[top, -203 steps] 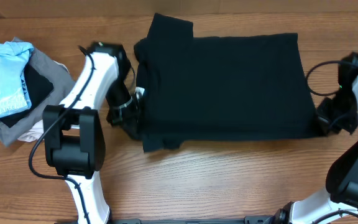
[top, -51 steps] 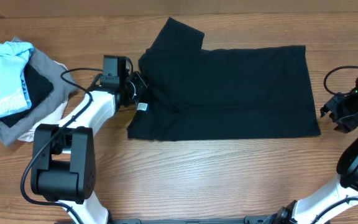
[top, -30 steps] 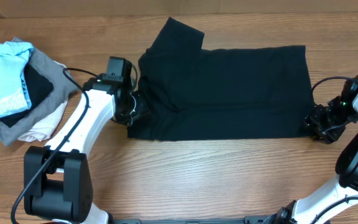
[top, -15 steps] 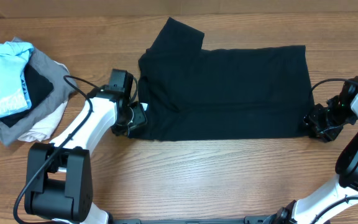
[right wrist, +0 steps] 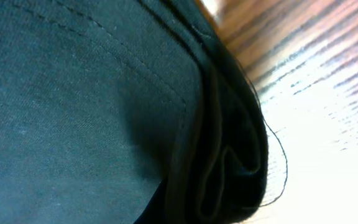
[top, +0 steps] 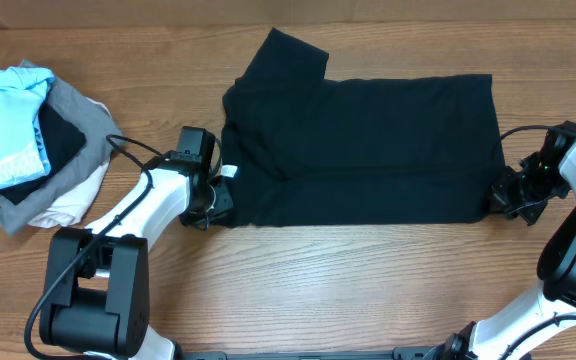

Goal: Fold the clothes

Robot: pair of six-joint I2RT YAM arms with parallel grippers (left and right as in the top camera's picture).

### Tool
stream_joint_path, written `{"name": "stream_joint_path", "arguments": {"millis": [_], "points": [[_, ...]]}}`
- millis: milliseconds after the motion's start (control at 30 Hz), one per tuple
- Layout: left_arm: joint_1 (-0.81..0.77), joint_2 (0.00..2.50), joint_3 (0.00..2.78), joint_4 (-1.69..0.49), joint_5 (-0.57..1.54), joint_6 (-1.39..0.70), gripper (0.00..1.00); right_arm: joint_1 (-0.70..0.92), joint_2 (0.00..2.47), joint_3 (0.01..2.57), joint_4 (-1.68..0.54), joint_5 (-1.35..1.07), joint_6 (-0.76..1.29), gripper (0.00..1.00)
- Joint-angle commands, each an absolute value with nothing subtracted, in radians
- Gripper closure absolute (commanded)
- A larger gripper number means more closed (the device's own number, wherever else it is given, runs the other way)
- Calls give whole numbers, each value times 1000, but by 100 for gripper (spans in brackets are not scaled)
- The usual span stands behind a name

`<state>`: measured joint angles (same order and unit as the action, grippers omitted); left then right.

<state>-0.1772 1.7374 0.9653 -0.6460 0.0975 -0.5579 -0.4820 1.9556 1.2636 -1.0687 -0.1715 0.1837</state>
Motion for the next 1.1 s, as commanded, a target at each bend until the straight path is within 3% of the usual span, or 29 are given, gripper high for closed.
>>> {"name": "stream_joint_path", "arguments": {"millis": [0, 33, 100, 367, 800, 1067], "points": [[-177, 1747, 955, -621, 104, -552, 86, -485, 1951, 1257, -1076, -147, 190, 96], [-177, 1747, 955, -617, 107, -552, 86, -485, 1951, 1257, -1079, -147, 191, 96], [-177, 1747, 955, -616, 109, -551, 96, -485, 1951, 1257, -1080, -147, 190, 96], [-140, 1747, 955, -779, 25, -578, 96, -502, 1951, 1257, -1167, 62, 313, 96], [-20, 1746, 955, -1146, 215, -522, 96, -561, 1951, 1257, -1314, 74, 320, 96], [-20, 1695, 959, -1192, 209, -492, 96, -561, 1943, 1257, -1349, 65, 319, 96]]}}
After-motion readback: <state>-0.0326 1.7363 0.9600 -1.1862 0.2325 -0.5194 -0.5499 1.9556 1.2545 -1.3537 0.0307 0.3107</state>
